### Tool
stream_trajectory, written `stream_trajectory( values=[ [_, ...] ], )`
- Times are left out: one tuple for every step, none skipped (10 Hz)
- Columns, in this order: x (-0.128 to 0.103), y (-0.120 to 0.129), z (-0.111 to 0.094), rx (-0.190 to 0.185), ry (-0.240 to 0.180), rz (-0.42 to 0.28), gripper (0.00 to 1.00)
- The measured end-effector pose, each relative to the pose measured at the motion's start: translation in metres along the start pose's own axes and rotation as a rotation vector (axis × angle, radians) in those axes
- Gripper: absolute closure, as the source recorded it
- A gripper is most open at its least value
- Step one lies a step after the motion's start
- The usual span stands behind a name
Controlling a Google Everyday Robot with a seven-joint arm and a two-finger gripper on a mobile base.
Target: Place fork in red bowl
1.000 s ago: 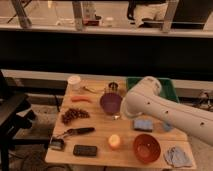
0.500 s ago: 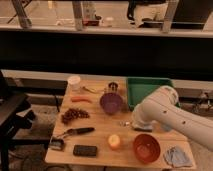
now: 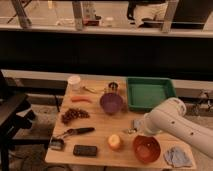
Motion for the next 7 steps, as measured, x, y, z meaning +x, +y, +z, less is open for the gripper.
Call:
stream_trajectory(
  values=[
    [0.008,0.005,-0.003,-0.006,-0.003,0.015,1.0],
    [0.016,0.007,-0.003,-0.005,-0.009,0.024,1.0],
    [0.02,0.009,0.003,-0.008,-0.02,0.031,1.0],
    [0.025,0.013,0.012,-0.012,-0.03,0.04,1.0],
    [0.033,0.016,0.017,-0.013,-0.03,0.049,1.0],
    [0.034,0.019,0.019,-0.017,-0.035,0.058,1.0],
    [0.034,0.022,0.018,-0.019,-0.039,0.06,1.0]
  ],
)
